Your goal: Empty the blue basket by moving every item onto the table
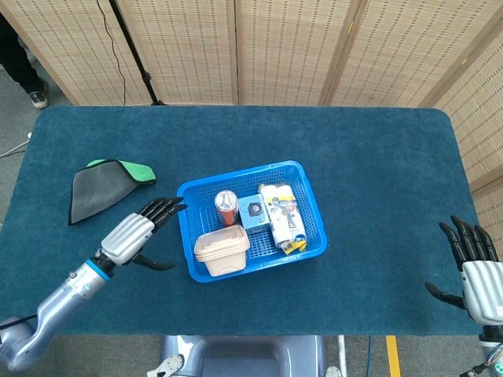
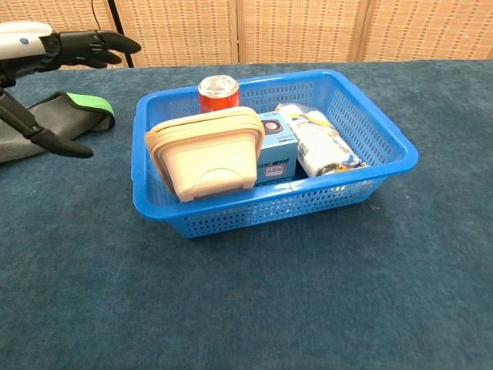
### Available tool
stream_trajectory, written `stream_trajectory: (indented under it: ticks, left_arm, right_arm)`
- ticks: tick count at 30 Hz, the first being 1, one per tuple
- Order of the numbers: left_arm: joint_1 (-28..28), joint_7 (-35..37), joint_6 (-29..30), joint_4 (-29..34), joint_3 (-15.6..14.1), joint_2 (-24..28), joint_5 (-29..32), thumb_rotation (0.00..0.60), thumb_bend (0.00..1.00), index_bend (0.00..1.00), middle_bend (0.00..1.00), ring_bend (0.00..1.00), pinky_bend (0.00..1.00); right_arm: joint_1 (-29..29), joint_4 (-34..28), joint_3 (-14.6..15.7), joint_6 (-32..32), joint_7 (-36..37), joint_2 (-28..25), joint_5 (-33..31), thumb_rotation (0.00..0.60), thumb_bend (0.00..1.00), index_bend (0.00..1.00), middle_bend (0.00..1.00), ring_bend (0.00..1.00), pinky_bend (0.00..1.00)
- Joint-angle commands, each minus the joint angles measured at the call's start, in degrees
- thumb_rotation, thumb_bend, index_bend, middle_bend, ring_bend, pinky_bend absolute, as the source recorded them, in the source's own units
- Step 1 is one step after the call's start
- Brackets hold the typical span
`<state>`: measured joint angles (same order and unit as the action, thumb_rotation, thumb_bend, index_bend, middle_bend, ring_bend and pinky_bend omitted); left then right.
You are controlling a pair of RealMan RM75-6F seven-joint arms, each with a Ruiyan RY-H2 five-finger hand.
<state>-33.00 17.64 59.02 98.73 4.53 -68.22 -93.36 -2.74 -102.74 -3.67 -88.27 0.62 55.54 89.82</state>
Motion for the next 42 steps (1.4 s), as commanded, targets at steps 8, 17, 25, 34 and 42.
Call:
stream_trajectory:
  ticks: [8,17,25,34,42]
  left_arm:
    - [-0.65,-4.02,0.07,2.42,-2.02,-4.31,-1.08,0.516,0.00,0.00,0.00,0.00,0.00]
    - [-0.29,-10.91,2.36,1.66,-1.39,-12.16,0.59,0.558,0.00,0.00,0.00,0.00,0.00]
    - [-0.59,-14.73,2.47,-0.41,-0.49,-17.77,3.71,0.598,0.00,0.00,0.00,0.00,0.00]
    - [-1.52,-14.78,1.89,-3.78,1.08,-20.96,7.25,0.600,0.00,0.00,0.00,0.00,0.00]
    - [-1.72,-12.99,3.56,-5.26,1.52,-22.35,6.78,0.600,0.30,0.15,0.07,0.12,0.36]
  right_arm:
    - [0.06,0.02,-0.04,-0.16,0.44,-0.24,-0.01,0.600,0.00,0.00,0.00,0.00,0.00]
    - [0.05,0.05,-0.03,-0.15,0.91,-0.46,0.00,0.600,0.00,0.00,0.00,0.00,0.00]
    - [0.15,0.22,-0.20,-0.34,1.92,-0.82,-0.30,0.600,0.00,0.00,0.00,0.00,0.00]
    - [0.19,0.29,-0.27,-0.31,3.07,-1.24,-0.52,0.600,0.00,0.00,0.00,0.00,0.00]
    - [0.13,0.40,-0.36,-0.11,3.61,-1.48,-0.81,0.600,0.00,0.00,0.00,0.00,0.00]
